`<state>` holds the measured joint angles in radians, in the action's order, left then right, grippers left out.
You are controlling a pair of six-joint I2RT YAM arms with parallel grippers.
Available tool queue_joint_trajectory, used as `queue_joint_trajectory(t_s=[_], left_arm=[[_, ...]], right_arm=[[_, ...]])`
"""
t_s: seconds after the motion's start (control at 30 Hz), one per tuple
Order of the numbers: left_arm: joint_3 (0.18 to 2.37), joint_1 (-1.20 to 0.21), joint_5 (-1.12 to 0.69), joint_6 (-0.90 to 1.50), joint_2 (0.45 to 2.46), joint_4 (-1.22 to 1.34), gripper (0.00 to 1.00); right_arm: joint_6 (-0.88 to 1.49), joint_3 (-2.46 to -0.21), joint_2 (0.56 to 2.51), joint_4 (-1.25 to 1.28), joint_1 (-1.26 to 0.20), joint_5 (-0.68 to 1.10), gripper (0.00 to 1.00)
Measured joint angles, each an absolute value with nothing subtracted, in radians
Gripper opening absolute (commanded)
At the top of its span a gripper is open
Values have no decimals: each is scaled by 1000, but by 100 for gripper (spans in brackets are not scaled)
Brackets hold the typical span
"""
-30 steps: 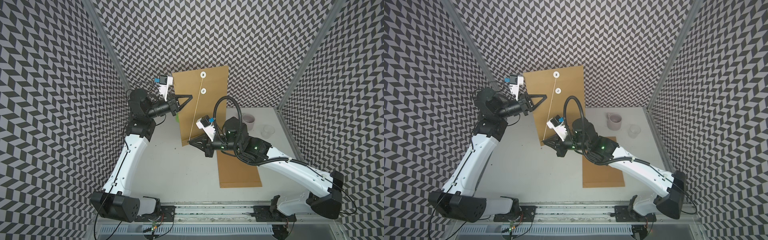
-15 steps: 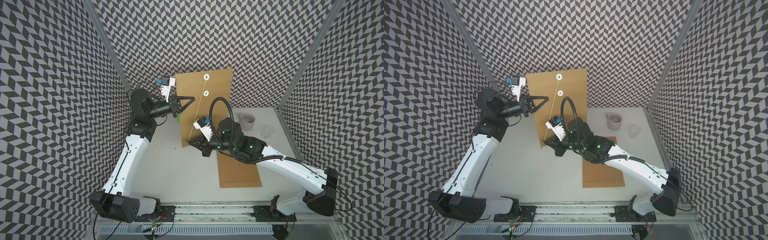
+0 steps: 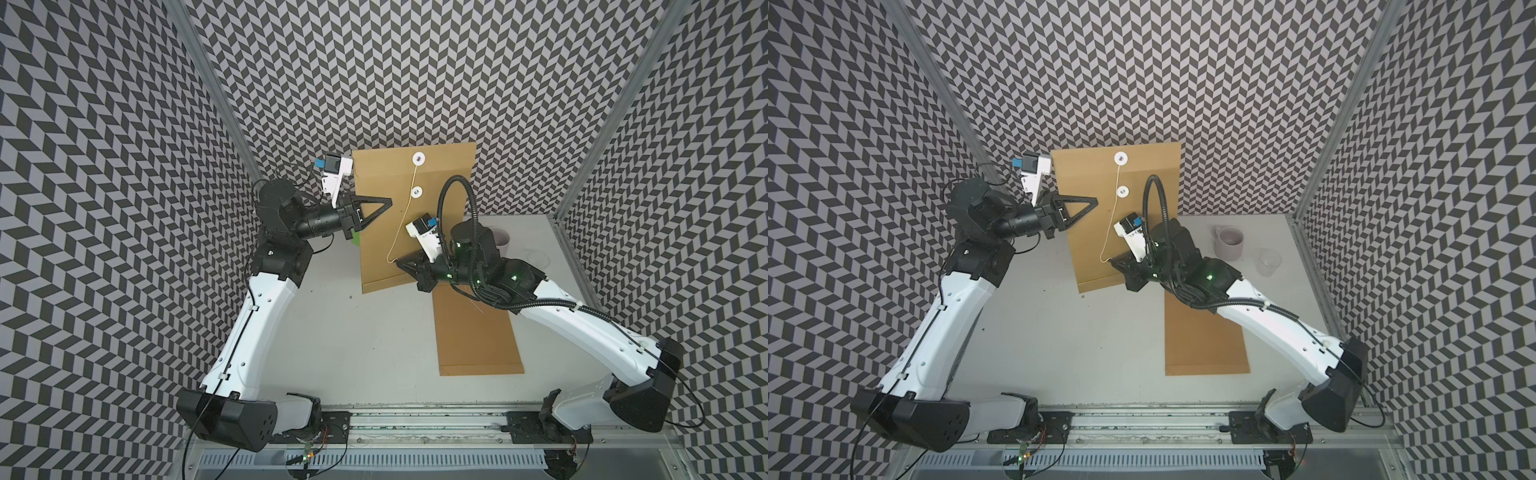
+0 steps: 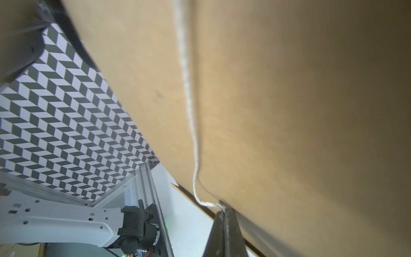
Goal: Close the mouth of the file bag
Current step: Close the file bag.
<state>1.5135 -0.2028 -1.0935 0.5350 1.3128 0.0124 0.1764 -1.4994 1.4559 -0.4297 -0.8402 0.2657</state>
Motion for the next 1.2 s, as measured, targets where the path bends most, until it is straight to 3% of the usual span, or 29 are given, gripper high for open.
queue_joint_trajectory(t_s=[0.8, 1.2], left_arm=[[1486, -194, -1048, 617, 1313, 51, 0], [1380, -215, -927, 695, 1326, 66, 0]], right_arm=[[192, -1505, 1399, -448, -771, 382, 0], [190, -1676, 1454, -517, -875, 355, 0]])
